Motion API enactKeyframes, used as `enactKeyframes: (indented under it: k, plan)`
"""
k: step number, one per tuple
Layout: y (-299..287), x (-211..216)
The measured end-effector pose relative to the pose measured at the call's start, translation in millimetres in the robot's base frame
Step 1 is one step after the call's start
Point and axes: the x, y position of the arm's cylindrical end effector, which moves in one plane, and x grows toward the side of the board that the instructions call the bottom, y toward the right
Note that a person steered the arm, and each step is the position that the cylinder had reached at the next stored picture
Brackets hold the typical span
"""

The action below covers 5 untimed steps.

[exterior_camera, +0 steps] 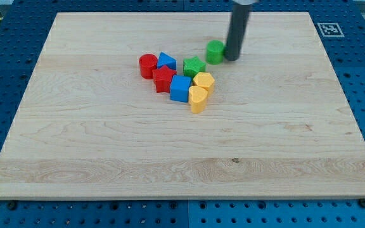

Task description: Slide the green circle to the top of the group of blocks

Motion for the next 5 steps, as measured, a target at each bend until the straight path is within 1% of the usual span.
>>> enactKeyframes:
  k: [1,2,3,5]
  plan:
    - [-28.7,-2.5]
    - [-12.2,-20.8]
    - [-21.3,-37.9]
    - [-100.6,-26.8]
